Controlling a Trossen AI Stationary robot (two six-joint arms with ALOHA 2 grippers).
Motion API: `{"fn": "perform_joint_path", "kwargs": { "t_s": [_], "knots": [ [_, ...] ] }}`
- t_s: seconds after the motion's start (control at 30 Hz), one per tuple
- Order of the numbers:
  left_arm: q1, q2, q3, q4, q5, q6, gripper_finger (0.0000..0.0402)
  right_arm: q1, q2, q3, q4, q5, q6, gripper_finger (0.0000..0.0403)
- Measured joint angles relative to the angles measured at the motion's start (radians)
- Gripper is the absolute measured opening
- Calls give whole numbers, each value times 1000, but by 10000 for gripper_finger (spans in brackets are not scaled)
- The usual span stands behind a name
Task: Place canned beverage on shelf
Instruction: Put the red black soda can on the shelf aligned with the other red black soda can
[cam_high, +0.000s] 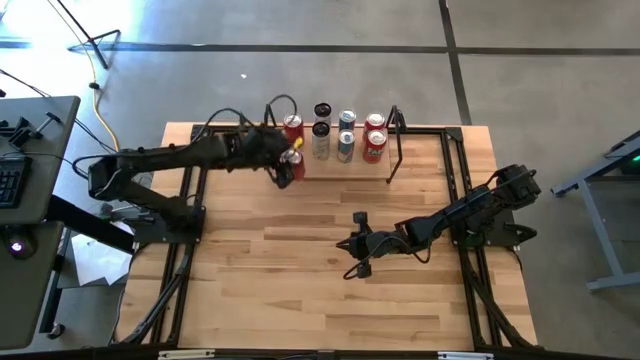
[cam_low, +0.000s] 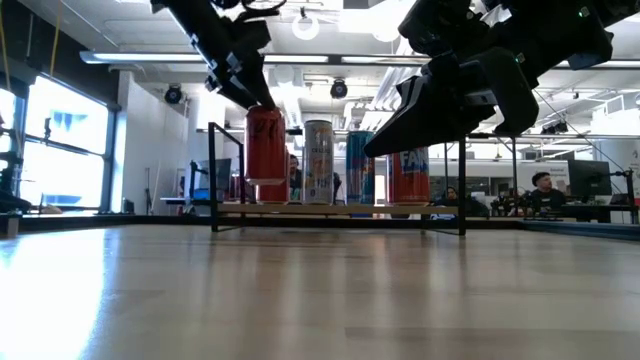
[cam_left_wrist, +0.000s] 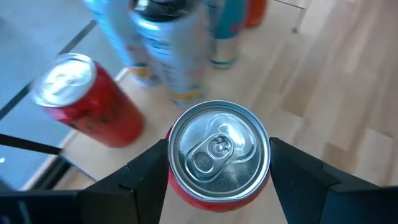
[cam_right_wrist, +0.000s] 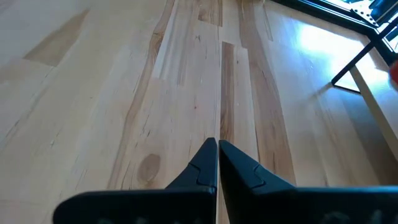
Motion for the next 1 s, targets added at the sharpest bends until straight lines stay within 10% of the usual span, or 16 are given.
{"fn": "perform_joint_path", "kwargs": {
  "t_s": [1.0],
  "knots": [
    [223, 75, 1, 97, 174, 106, 240, 0, 0, 0, 0, 0, -2, 0]
  ]
}}
